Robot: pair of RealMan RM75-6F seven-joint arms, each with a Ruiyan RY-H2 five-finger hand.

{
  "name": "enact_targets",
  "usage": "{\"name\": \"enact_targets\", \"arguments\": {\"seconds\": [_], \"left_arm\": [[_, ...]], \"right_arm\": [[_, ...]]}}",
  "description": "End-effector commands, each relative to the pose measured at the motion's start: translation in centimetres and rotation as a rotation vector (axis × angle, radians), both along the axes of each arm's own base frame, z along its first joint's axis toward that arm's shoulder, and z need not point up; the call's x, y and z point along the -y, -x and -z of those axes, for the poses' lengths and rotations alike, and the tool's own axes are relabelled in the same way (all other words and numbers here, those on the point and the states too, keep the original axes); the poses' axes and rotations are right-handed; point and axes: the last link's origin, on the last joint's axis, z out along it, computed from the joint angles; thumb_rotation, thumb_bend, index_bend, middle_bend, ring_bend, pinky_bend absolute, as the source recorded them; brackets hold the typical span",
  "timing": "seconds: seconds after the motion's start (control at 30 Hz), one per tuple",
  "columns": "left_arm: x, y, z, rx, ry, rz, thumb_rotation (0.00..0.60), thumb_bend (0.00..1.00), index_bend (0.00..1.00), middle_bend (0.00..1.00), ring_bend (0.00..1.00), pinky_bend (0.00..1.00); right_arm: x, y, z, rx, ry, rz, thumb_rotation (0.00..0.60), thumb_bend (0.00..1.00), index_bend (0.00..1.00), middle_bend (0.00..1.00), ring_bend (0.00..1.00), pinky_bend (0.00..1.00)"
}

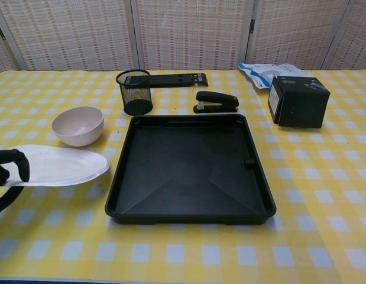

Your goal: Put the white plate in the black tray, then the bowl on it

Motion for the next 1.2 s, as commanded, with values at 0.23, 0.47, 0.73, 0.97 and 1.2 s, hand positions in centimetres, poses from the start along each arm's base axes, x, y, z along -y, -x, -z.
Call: {"name": "enact_targets", "arguments": {"seconds": [0.23,0.47,0.73,0.97,1.2], "left_arm": [[-0.4,0.4,-2.6,0.023,-0.153,0.007,0.600,0.66,0.63,1.00,1.00,1.00],[-0.8,0.1,-4.3,0.011,-0.230,0.036,0.600,0.66,0.63,1.00,1.00,1.00],[0.4,-0.7,-6.0,0.013,-0.248,0.062,0.600,0.66,0.63,1.00,1.00,1.00],[1.5,-2.0,-6.6,0.019,-0.263,0.088,0.600,0.66,0.63,1.00,1.00,1.00],[1.4,-3.1,-6.8,0.057,-0.261,0.095,0.600,0.66,0.63,1.00,1.00,1.00]], "right_arm": [[0.1,-0.1,0.5,0.000,-0.021,0.000,0.600,0.34,0.00,0.00,0.00,0.00],[0.2,-0.1,0.9,-0.007,-0.042,0.002,0.600,0.34,0.00,0.00,0.00,0.00],[0.0,-0.3,1.0,-0.007,-0.039,-0.006,0.600,0.34,0.00,0.00,0.00,0.00],[-0.3,-0.6,1.3,-0.006,-0.055,-0.024,0.600,0.34,0.00,0.00,0.00,0.00],[-0.5,-0.6,1.1,0.000,-0.050,-0.033,0.600,0.34,0.00,0.00,0.00,0.00]]}}
